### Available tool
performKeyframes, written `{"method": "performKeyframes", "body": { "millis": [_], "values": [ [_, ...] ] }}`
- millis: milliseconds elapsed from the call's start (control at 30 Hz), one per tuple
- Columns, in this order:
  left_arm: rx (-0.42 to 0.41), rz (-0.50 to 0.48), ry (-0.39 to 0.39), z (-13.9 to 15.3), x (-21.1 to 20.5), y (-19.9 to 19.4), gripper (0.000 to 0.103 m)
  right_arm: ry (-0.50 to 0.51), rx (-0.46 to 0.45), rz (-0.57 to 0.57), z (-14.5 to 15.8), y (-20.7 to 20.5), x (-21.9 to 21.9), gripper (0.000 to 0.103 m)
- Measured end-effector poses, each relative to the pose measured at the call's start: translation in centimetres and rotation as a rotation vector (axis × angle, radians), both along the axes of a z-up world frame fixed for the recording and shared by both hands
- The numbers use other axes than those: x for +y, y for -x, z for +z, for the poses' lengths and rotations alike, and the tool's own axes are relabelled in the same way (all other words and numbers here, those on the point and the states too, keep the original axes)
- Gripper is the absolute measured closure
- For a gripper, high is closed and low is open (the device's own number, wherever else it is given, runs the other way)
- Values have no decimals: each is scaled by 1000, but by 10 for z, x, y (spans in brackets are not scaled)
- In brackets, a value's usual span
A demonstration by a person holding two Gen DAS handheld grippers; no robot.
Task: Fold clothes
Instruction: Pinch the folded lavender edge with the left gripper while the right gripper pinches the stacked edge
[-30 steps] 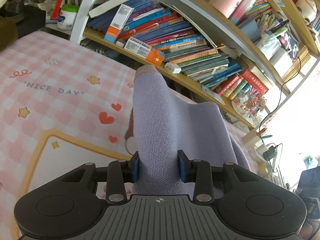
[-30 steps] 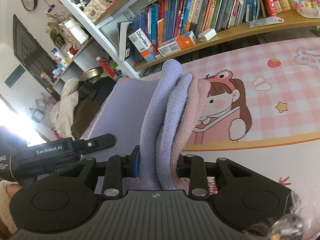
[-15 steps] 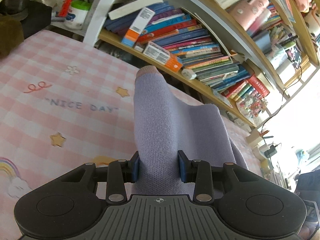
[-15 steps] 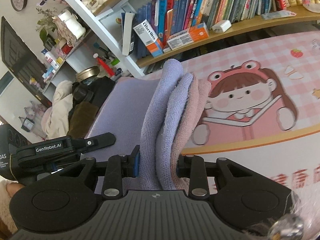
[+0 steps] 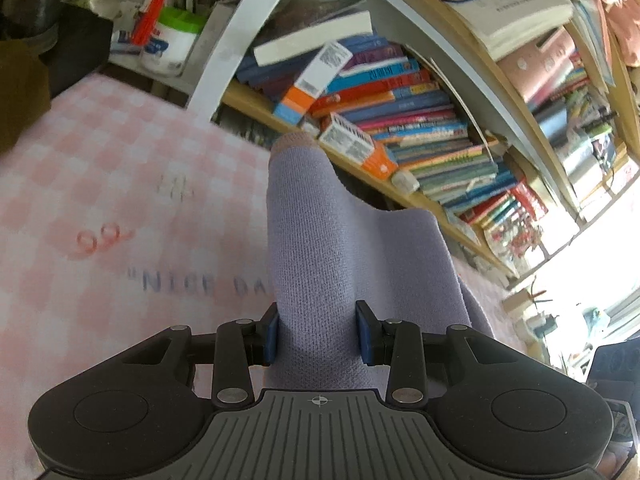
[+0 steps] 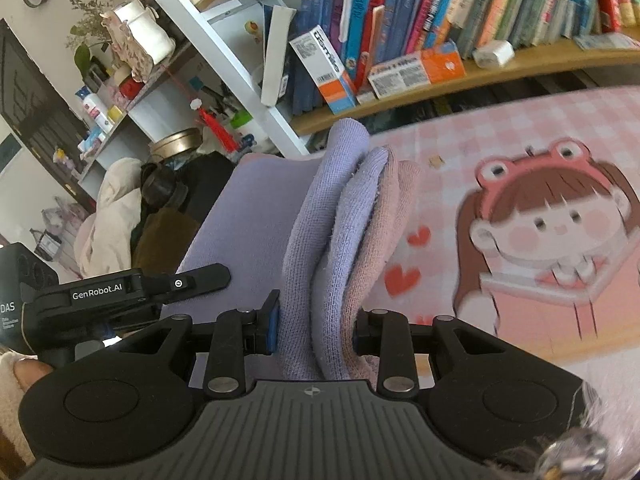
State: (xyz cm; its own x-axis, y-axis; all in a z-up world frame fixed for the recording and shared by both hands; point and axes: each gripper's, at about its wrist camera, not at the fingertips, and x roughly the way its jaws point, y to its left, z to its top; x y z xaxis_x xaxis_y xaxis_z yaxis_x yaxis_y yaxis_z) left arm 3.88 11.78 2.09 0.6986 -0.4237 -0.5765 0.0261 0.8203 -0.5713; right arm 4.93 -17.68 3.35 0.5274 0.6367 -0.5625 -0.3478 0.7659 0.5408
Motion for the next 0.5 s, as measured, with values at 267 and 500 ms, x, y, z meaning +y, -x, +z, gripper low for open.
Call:
{"method": "performKeyframes", "body": {
  "millis": [267,500],
  "values": [
    [-19,5,-14,-3,15,-68,68,-6,-36,-16,-5,-69,19,74],
    [2,14,-26,-15,20,-117,68,9,-43,-26,-20,-117,32,74]
  ]
}}
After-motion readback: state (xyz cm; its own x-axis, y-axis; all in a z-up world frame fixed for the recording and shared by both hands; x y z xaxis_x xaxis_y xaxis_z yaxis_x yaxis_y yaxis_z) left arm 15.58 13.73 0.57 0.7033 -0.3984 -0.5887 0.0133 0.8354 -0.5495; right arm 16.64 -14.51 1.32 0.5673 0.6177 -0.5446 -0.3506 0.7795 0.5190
